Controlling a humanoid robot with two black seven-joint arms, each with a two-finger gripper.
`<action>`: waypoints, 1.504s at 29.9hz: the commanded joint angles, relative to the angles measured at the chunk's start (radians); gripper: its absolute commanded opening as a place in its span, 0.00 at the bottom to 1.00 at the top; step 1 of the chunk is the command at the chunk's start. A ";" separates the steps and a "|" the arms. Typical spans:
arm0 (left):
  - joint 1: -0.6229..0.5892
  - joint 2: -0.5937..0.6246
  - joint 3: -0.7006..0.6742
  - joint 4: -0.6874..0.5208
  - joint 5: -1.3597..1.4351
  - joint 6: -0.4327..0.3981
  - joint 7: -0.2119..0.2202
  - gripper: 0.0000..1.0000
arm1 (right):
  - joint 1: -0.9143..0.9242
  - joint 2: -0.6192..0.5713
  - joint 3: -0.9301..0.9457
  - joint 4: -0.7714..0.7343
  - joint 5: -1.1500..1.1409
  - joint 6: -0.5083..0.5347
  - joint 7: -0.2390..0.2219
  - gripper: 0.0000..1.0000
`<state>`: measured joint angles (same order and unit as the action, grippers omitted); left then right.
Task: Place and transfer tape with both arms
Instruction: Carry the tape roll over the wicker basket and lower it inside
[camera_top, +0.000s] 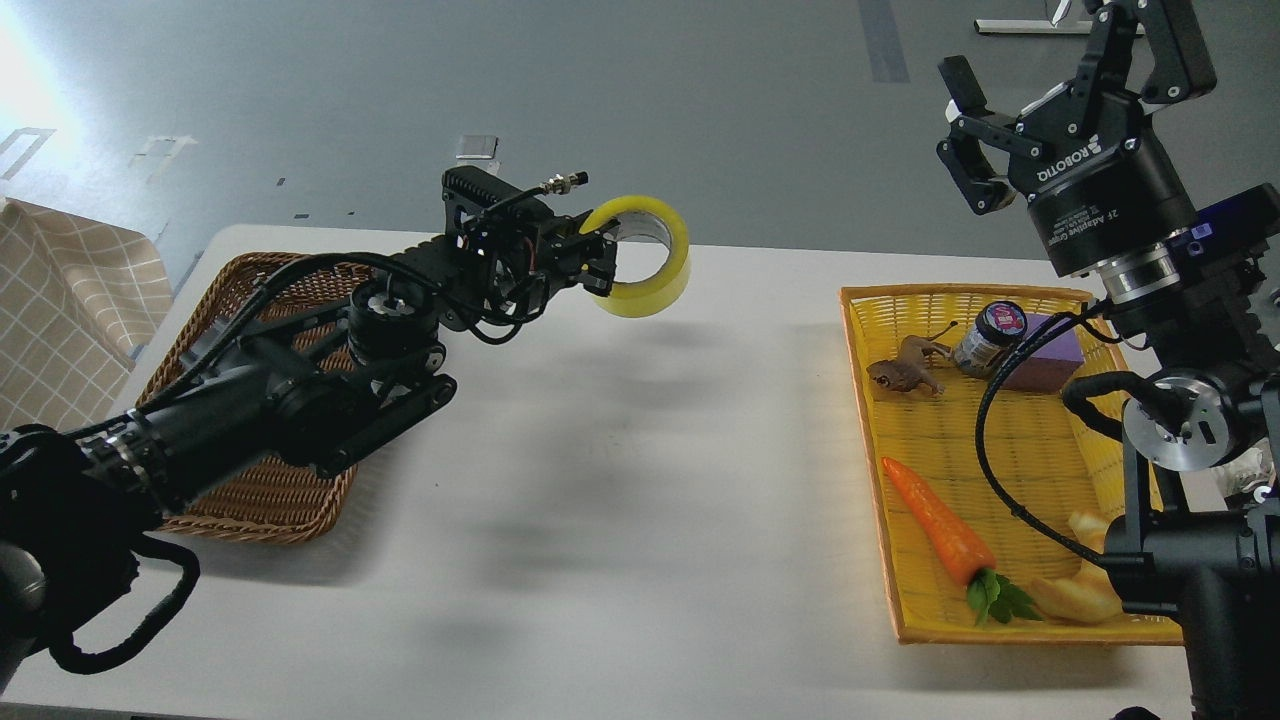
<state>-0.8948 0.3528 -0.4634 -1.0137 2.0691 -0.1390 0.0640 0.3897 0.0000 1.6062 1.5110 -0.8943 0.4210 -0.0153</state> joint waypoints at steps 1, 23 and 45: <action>-0.021 0.087 -0.001 -0.011 -0.001 -0.005 -0.041 0.05 | 0.000 0.000 0.000 0.000 0.000 0.001 0.000 1.00; 0.171 0.632 0.000 -0.083 -0.159 -0.039 -0.257 0.05 | -0.003 0.000 -0.014 0.000 0.000 0.001 -0.002 1.00; 0.287 0.621 0.002 -0.026 -0.188 0.022 -0.271 0.07 | -0.019 0.000 -0.014 0.003 0.000 0.001 -0.005 1.00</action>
<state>-0.6148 0.9757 -0.4617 -1.0599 1.8807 -0.1238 -0.1978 0.3734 0.0000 1.5911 1.5113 -0.8943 0.4229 -0.0200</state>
